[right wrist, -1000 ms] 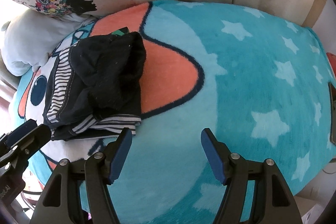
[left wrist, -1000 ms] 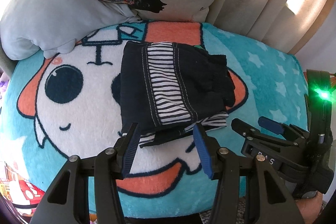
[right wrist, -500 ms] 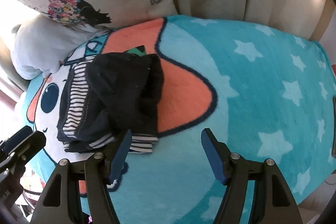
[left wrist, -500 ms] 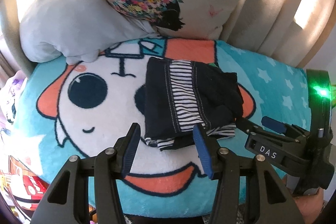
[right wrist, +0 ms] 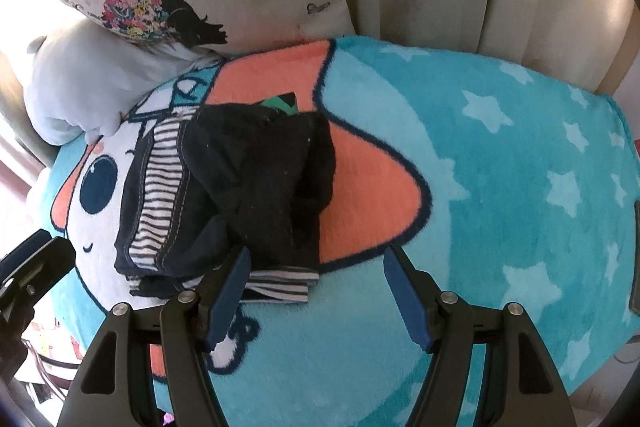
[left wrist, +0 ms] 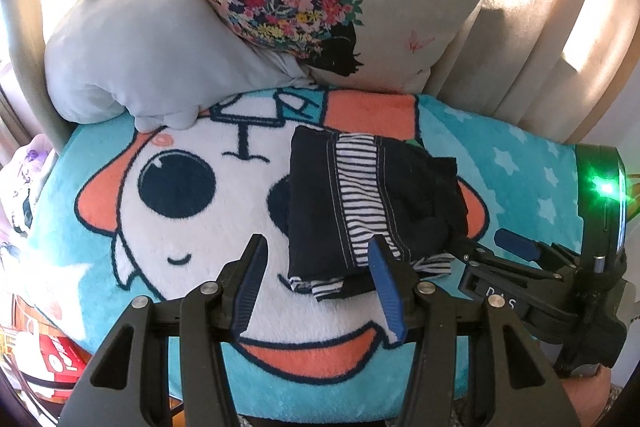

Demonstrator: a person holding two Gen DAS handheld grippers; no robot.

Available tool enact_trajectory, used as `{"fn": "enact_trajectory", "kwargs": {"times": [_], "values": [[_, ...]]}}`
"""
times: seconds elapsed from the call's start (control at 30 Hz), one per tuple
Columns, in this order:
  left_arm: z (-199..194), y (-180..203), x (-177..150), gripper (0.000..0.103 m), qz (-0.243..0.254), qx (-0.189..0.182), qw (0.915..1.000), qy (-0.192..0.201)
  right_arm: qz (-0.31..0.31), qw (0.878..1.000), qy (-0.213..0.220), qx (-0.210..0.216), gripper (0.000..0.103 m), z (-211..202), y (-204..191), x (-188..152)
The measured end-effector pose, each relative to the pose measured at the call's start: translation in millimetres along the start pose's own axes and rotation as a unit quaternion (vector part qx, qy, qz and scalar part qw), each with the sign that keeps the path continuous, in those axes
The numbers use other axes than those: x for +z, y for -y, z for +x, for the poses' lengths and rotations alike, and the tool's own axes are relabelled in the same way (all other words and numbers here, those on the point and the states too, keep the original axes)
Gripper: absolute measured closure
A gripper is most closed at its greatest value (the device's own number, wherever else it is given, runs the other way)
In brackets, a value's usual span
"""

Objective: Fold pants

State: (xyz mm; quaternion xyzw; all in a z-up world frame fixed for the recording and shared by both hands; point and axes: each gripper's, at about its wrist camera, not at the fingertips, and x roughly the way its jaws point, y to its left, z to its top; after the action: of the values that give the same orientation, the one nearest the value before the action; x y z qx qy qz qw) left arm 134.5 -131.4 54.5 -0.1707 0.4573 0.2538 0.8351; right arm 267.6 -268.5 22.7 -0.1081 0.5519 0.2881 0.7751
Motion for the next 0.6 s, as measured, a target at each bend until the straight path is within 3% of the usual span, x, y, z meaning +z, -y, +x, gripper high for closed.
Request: {"fn": "enact_trajectory", "kwargs": {"times": [0.6], "values": [[3.6, 1.5, 4.6, 0.052, -0.002, -0.012, 0.9999, 0.005, -0.010, 1.000, 0.007, -0.024, 0.029, -4.2, -6.6, -4.1]]}}
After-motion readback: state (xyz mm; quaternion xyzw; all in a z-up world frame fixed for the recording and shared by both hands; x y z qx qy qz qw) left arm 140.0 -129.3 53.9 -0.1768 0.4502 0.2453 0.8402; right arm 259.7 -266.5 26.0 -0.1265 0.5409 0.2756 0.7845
